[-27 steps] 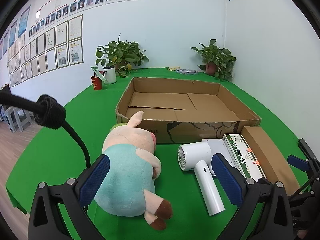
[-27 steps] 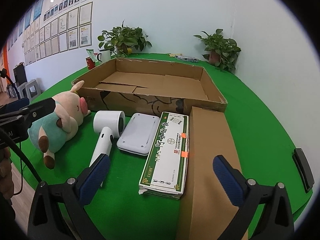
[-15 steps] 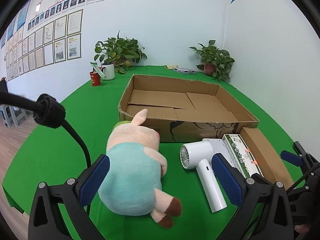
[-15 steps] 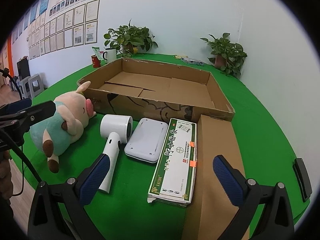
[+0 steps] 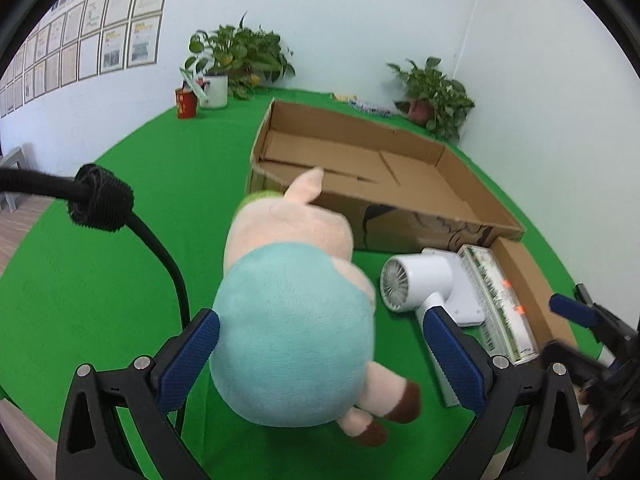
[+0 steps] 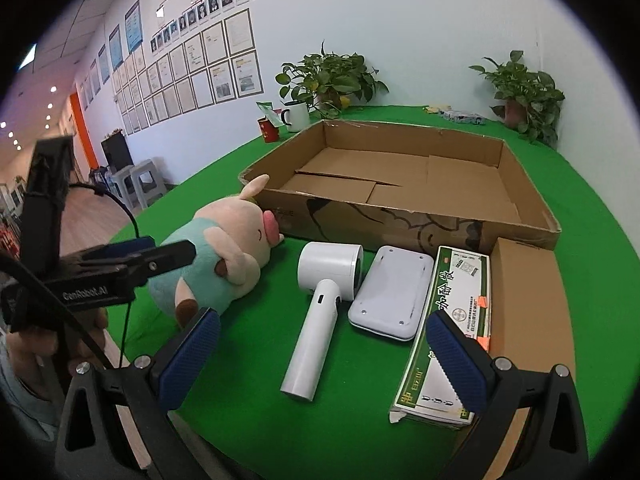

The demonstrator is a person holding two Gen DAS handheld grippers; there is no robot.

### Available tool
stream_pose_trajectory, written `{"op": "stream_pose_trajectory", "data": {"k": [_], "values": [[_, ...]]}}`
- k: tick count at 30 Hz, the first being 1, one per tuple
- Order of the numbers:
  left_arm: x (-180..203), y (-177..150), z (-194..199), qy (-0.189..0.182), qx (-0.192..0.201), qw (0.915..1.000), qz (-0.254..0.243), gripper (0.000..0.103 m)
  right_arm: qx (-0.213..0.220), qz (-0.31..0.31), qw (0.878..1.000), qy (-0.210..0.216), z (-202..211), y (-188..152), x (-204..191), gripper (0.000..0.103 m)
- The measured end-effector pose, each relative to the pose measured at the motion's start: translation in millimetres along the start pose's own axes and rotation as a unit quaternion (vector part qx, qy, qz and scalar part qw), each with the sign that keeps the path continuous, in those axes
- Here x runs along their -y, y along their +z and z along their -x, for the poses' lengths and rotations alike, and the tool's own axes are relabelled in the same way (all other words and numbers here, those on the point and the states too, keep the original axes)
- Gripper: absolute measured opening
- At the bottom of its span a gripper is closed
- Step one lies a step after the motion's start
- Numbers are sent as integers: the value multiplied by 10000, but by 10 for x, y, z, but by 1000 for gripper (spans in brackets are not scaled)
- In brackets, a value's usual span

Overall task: Organize objects
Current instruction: 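Reach the left tool toward the plush pig beside the box, then grasp the plush pig with the left tool while the right tool helps hold it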

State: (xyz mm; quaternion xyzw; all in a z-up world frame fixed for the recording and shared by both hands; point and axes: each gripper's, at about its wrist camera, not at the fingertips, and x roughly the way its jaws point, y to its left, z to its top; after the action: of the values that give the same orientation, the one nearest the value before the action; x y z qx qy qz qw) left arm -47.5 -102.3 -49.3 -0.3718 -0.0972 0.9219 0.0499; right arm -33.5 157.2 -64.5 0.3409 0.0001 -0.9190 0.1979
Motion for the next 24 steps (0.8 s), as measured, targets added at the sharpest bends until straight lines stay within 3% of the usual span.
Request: {"op": "stream_pose_trajectory", "data": {"k": [5,7,10,13,20,24], "values": [[-83,-83,-259,147,-334,9993,-15,101,-59,-358,9993,118,-8,61,136,102],[-114,-132,-351,196,-481,9986,-4,94,-111,-379,9991,128,-38,85,156,102],[-211,-200,-426,-25,-620,9978,245,89,-211,-466,9979,385,-92,144,147,102],[-214,-232,-384,-43,-617,9980,123,82,-286,-315,9971,624,-178,226,45,102],[-262,-352,-191,-144,-700,9971,265,80,-596,113,9889,1360,-544,474,-333,102],[-367,-467,-8,-228,-717,9962,436,79,-851,193,9778,1904,-808,557,-583,102]]}}
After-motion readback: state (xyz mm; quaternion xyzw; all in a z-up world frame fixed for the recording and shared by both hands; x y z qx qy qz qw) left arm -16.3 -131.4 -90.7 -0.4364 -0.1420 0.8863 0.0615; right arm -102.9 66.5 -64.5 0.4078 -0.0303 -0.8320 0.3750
